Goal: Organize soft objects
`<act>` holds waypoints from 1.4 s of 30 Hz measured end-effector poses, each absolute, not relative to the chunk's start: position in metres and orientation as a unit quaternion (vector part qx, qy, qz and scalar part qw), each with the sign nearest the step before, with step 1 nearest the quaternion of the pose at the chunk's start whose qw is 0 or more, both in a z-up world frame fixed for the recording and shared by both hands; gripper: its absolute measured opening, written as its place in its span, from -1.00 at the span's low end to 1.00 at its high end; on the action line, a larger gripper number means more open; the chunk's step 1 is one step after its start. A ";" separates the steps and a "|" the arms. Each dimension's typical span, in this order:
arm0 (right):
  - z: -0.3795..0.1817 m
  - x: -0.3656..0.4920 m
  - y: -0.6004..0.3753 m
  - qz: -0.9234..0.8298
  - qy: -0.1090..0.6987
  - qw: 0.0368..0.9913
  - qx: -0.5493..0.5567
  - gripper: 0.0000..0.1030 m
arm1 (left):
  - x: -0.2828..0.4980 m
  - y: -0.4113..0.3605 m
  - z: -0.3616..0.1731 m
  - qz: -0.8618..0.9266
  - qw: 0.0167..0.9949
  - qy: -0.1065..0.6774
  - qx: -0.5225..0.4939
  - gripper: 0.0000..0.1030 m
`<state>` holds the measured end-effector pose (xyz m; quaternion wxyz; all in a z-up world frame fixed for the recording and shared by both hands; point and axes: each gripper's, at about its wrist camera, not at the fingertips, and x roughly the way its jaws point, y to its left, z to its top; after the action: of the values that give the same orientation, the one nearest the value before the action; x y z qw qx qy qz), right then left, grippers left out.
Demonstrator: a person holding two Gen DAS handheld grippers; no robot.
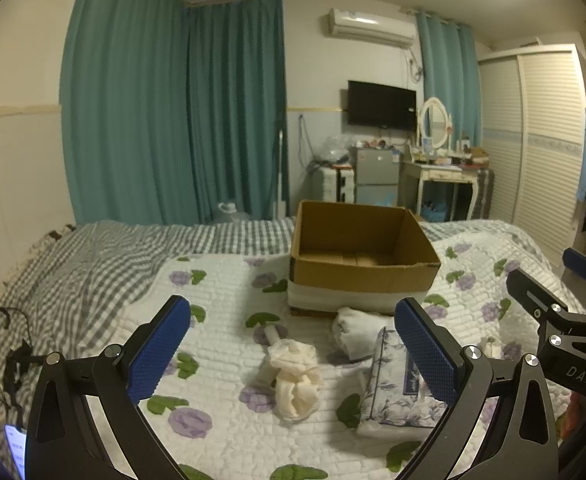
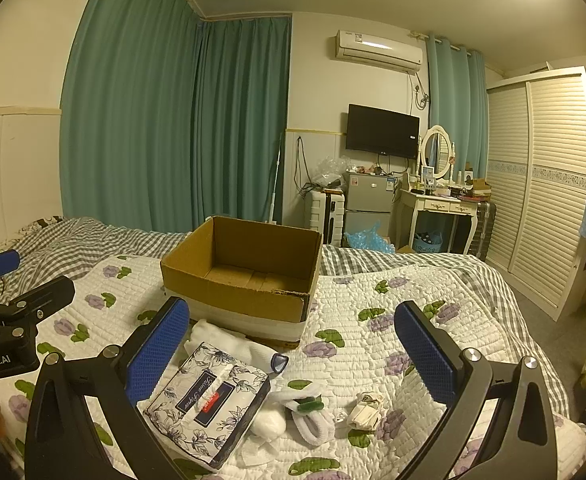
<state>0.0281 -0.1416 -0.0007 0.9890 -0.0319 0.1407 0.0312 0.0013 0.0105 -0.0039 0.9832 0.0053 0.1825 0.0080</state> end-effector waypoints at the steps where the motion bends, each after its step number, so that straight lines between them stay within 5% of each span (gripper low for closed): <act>1: -0.001 0.028 -0.142 0.031 0.141 0.989 -0.032 1.00 | 0.001 0.011 -0.004 0.009 0.983 0.182 0.005 1.00; 42: 0.006 0.024 -0.126 0.040 0.137 0.989 -0.035 1.00 | -0.008 0.005 0.007 -0.005 0.987 0.163 -0.006 1.00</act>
<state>0.0239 -0.1262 0.0057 0.9892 -0.0351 0.1368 0.0403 -0.0084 0.0049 0.0070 0.9866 -0.0062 0.1626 -0.0054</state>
